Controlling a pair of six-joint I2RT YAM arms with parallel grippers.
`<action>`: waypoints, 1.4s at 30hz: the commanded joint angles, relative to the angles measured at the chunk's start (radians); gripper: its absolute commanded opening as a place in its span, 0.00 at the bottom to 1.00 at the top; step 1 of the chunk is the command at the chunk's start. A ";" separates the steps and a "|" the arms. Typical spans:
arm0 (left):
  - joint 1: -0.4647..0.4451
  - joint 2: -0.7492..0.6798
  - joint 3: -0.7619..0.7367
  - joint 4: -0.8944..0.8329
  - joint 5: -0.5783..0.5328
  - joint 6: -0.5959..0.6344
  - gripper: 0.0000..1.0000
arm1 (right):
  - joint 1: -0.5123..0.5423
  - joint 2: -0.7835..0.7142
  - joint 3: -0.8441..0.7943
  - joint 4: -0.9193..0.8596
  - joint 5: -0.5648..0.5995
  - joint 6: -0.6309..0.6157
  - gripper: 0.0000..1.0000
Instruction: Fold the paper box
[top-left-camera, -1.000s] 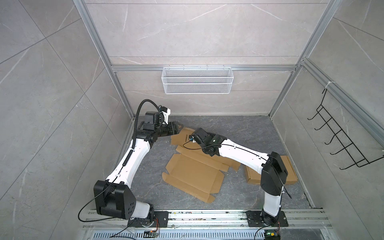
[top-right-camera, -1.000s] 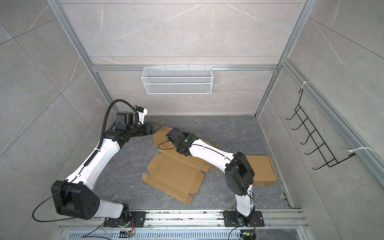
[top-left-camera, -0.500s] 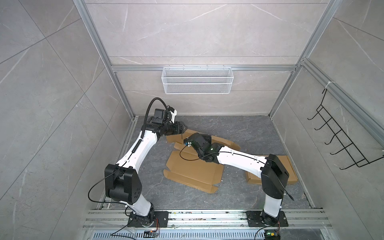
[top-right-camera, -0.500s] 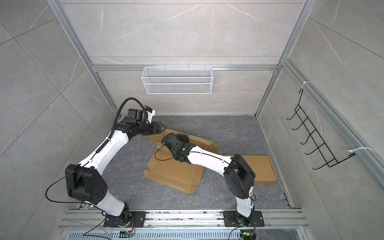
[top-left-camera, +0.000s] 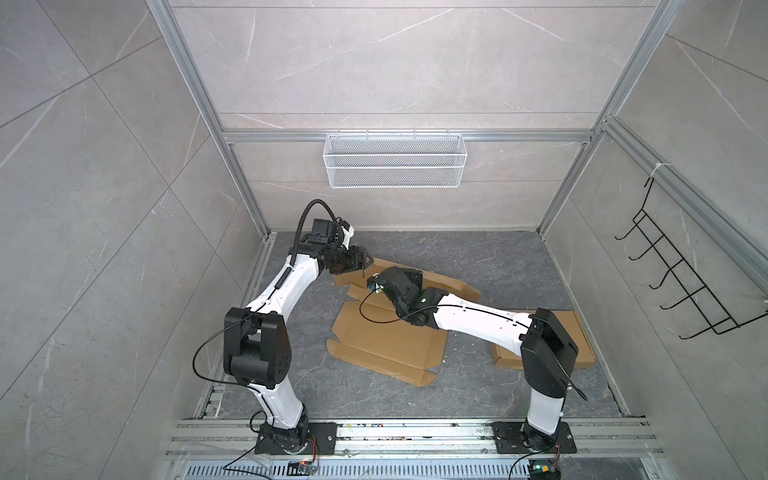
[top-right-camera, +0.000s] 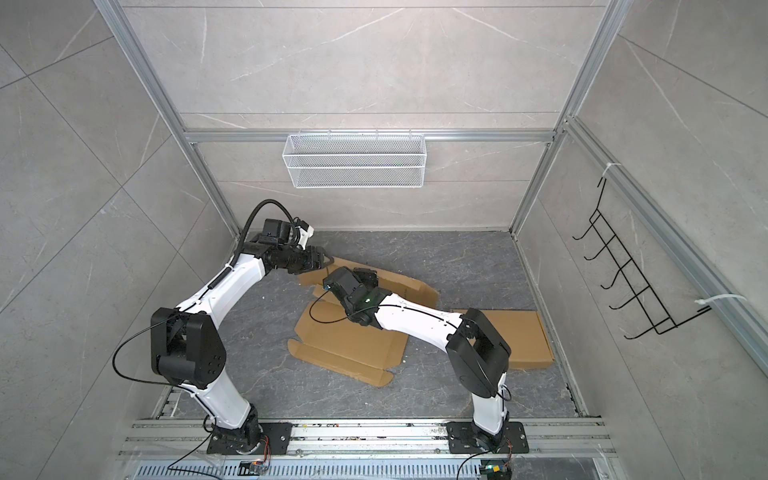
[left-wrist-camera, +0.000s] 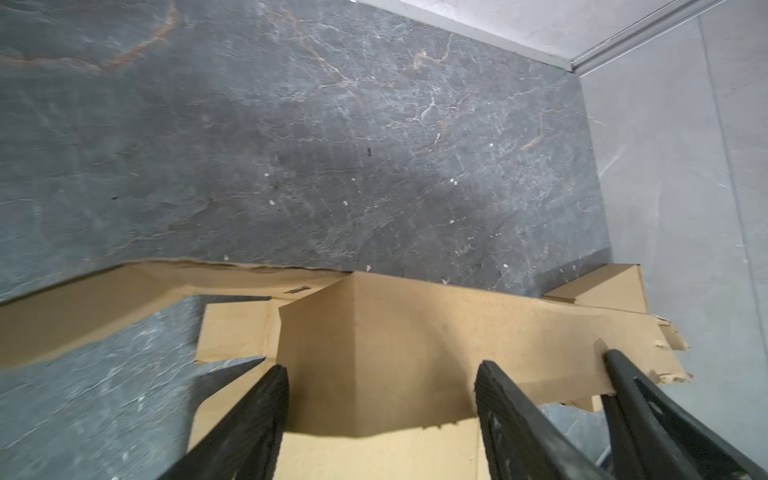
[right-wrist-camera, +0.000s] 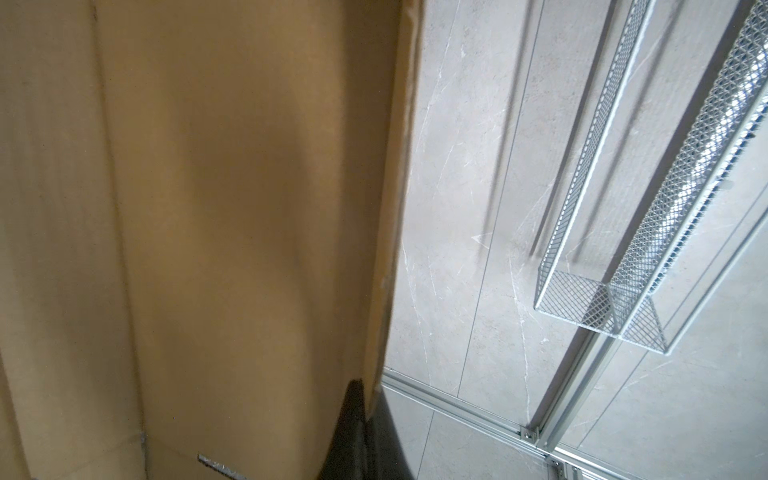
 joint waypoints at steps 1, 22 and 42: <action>0.006 -0.020 -0.038 0.117 0.132 -0.058 0.73 | 0.005 0.002 -0.020 0.017 -0.006 0.002 0.00; 0.203 -0.298 -0.638 0.551 0.006 -0.159 0.59 | -0.026 -0.011 -0.043 0.047 -0.056 -0.041 0.00; 0.067 -0.004 -0.563 0.689 -0.080 -0.155 0.74 | -0.027 -0.025 -0.058 0.050 -0.066 -0.039 0.00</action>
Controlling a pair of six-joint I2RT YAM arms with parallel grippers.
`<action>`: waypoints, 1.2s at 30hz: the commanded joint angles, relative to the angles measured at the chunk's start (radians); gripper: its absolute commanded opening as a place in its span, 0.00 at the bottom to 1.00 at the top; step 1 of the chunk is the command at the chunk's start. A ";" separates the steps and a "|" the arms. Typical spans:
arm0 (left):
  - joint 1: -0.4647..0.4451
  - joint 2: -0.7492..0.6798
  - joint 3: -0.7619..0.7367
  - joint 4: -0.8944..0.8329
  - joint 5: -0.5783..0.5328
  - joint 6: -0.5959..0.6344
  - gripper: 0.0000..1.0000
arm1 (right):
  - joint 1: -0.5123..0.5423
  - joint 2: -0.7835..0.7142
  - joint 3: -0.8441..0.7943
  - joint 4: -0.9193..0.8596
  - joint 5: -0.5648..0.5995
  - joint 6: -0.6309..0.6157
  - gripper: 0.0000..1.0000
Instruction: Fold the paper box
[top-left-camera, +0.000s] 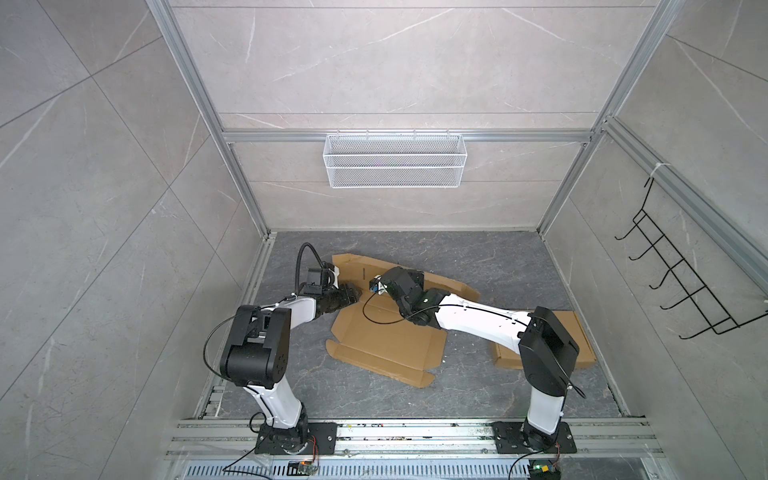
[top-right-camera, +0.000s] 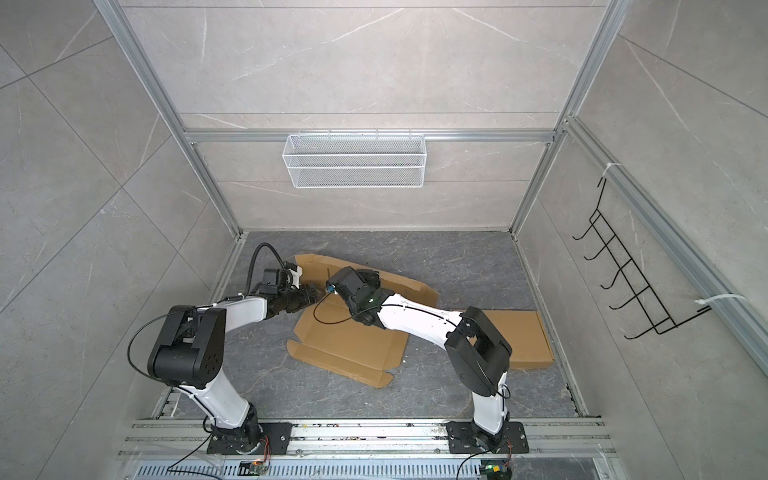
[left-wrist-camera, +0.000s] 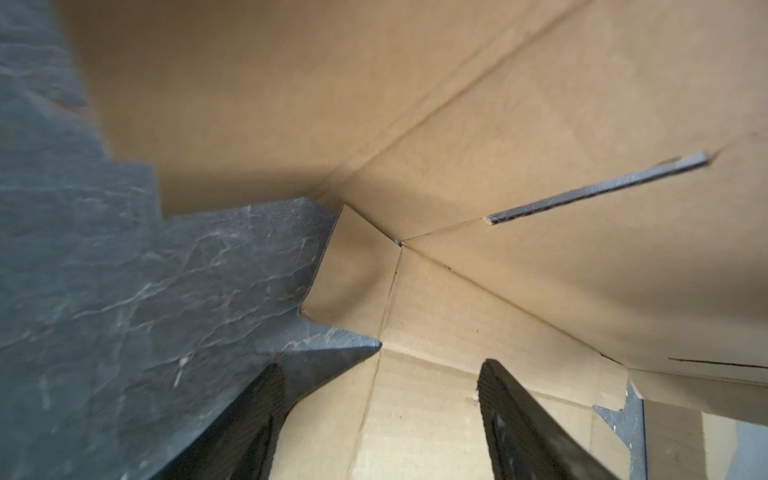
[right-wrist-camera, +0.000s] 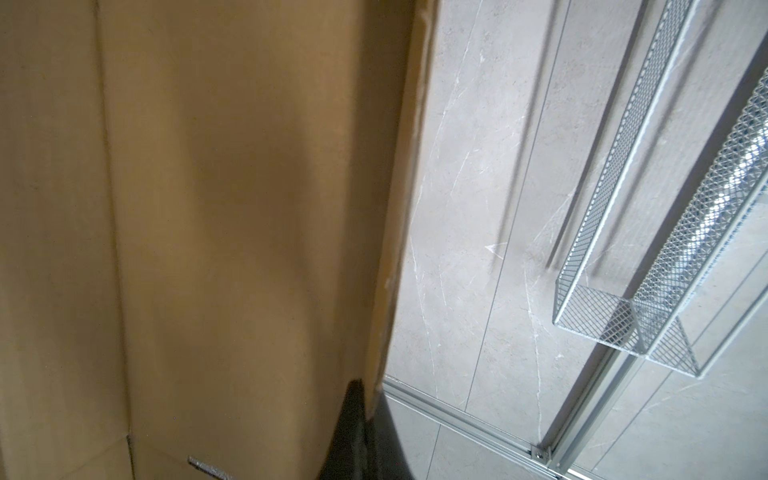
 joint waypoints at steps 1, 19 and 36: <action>-0.021 -0.009 0.038 0.074 0.010 0.004 0.74 | 0.000 -0.025 -0.014 -0.004 -0.013 -0.005 0.00; 0.049 -0.293 0.036 -0.235 -0.052 0.143 0.65 | -0.001 -0.041 -0.035 0.013 -0.018 -0.014 0.00; 0.195 -0.095 0.331 -0.379 0.165 0.670 0.76 | -0.009 -0.045 -0.022 -0.008 -0.063 -0.022 0.00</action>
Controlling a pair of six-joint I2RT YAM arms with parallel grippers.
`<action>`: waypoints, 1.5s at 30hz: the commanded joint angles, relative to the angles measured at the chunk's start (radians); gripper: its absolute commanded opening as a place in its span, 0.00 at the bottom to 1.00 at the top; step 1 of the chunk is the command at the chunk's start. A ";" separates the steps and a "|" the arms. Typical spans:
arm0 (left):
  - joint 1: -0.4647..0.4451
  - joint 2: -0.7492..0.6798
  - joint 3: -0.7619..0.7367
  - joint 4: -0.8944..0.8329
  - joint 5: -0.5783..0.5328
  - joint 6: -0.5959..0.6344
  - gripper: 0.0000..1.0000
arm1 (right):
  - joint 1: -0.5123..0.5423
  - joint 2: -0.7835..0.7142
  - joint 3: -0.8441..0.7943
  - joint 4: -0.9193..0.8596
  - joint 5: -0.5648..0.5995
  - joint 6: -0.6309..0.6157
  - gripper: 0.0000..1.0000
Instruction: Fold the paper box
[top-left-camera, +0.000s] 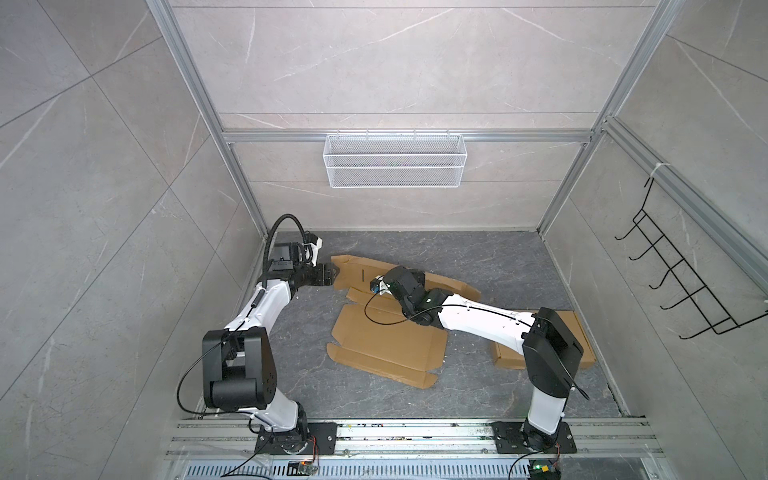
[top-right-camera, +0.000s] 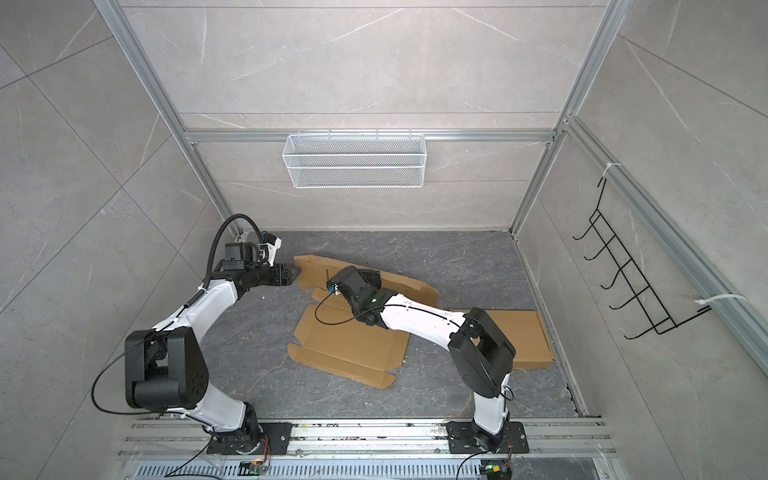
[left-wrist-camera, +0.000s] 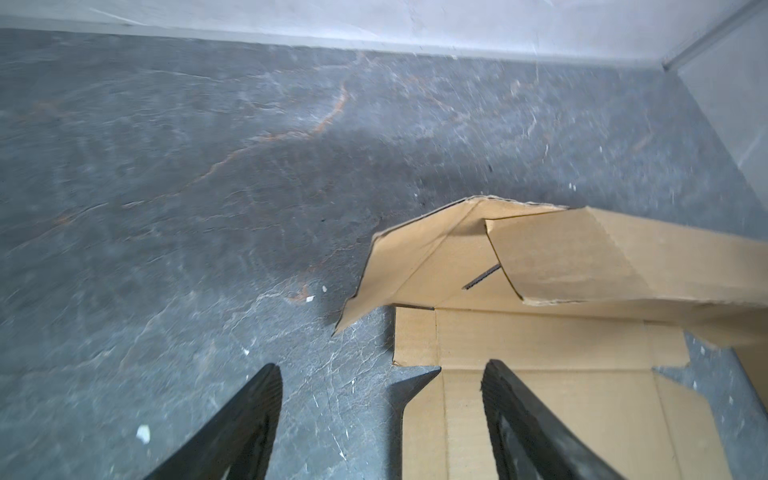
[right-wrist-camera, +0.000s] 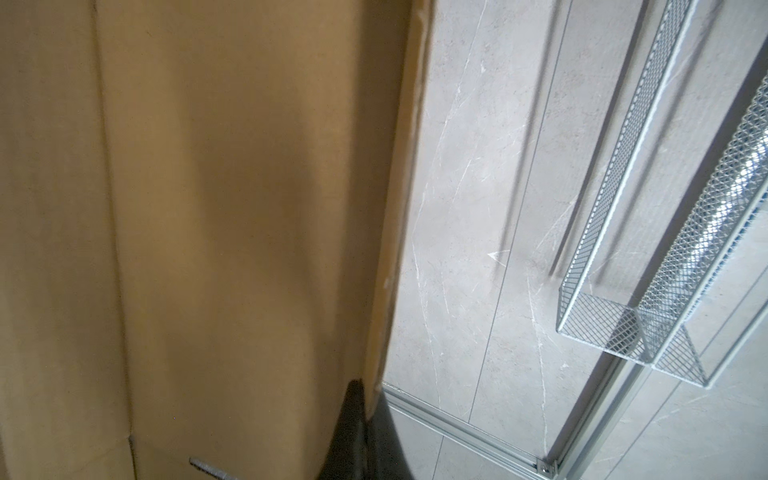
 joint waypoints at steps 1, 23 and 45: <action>0.019 0.049 0.063 -0.012 0.128 0.138 0.75 | -0.002 -0.024 -0.001 -0.024 -0.022 -0.007 0.00; 0.013 0.078 0.031 0.096 0.193 0.239 0.15 | -0.003 -0.030 0.014 -0.003 -0.026 -0.014 0.00; 0.109 0.266 0.215 -0.015 0.481 0.285 0.56 | -0.006 -0.040 -0.005 -0.001 -0.037 -0.029 0.00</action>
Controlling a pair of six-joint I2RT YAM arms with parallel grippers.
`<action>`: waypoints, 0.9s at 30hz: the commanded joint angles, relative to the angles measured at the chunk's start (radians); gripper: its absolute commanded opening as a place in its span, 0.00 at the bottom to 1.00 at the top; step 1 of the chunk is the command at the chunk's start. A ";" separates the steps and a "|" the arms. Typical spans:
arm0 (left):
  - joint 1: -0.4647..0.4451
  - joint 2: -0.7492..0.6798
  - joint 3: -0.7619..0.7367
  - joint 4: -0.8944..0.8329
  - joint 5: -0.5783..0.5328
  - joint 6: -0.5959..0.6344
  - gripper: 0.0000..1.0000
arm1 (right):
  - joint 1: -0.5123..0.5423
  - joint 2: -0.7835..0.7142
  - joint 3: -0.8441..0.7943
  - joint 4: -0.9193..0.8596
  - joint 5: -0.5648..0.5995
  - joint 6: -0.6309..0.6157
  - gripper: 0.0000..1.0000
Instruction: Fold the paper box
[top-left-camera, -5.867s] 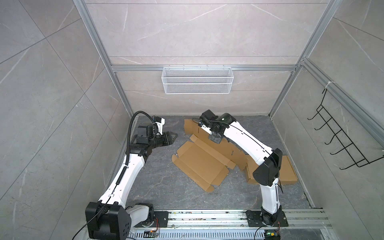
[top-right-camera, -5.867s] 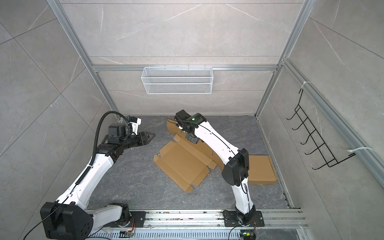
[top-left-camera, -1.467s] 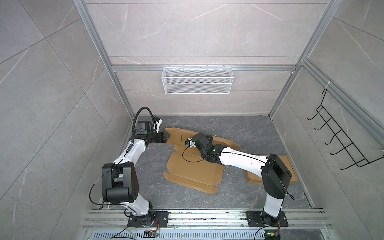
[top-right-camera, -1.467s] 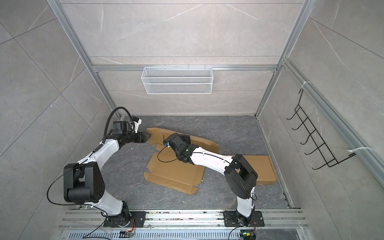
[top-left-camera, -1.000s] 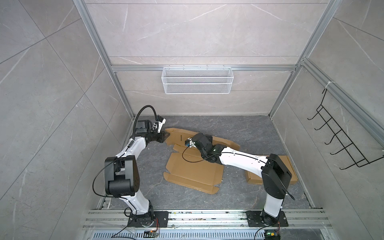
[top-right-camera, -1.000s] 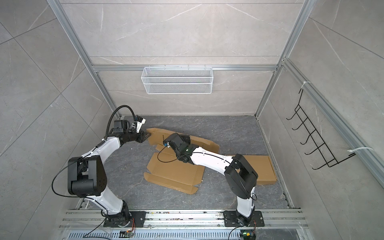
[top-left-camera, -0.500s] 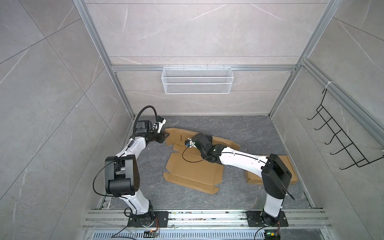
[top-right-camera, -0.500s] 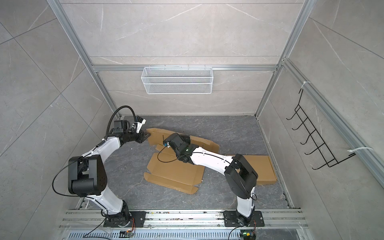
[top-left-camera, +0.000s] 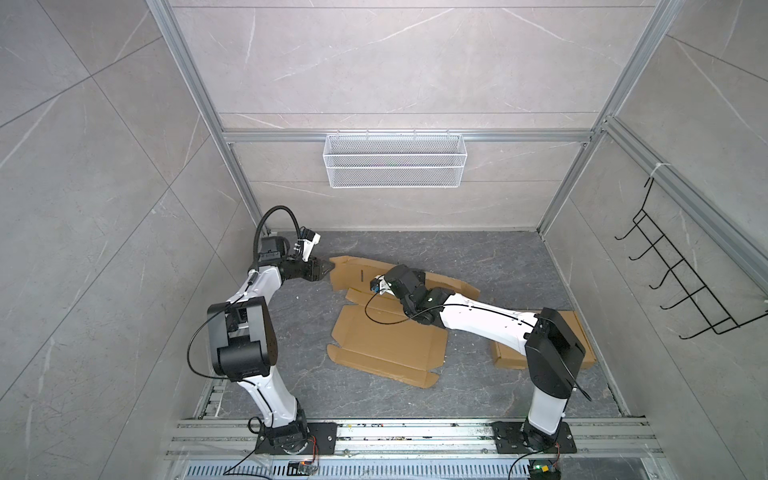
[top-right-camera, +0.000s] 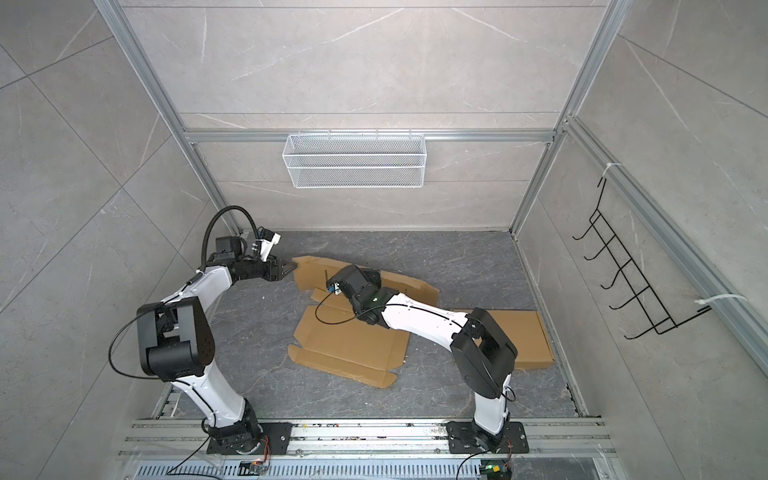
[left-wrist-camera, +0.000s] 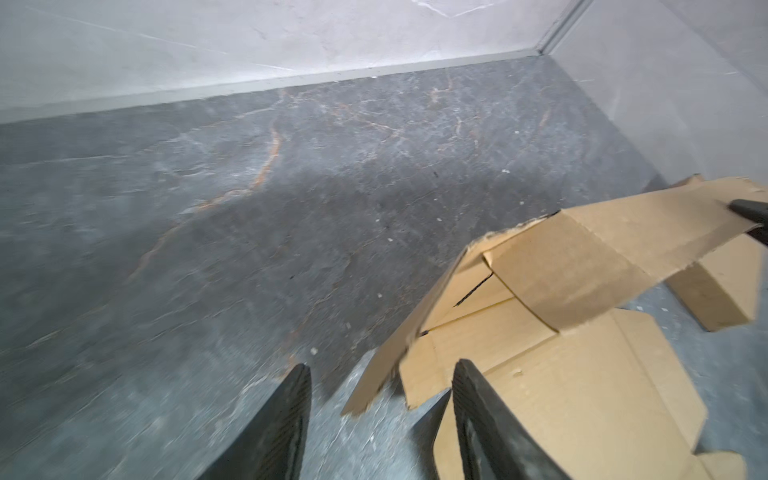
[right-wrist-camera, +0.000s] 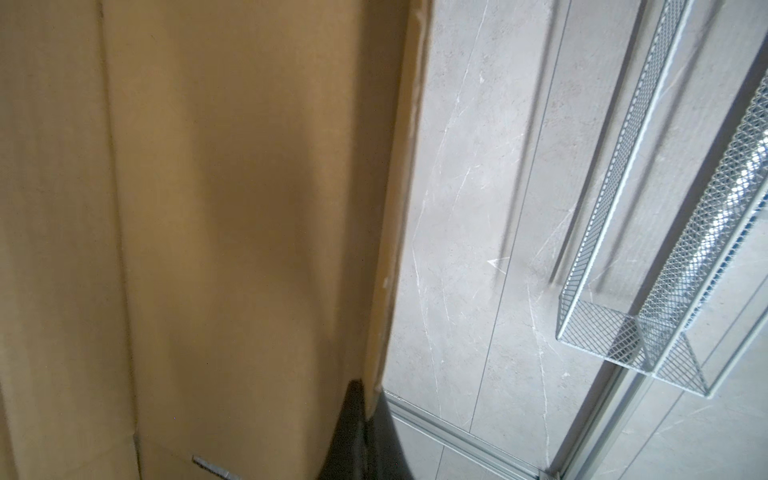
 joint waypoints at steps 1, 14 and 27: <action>-0.012 0.052 0.056 -0.007 0.099 0.047 0.56 | -0.002 -0.028 -0.005 0.001 -0.014 -0.014 0.00; -0.065 -0.030 0.025 -0.036 0.052 0.070 0.04 | -0.004 -0.029 0.009 -0.013 -0.007 0.013 0.00; -0.197 -0.314 -0.198 0.190 -0.242 -0.155 0.00 | -0.010 -0.064 -0.032 0.032 0.081 0.022 0.00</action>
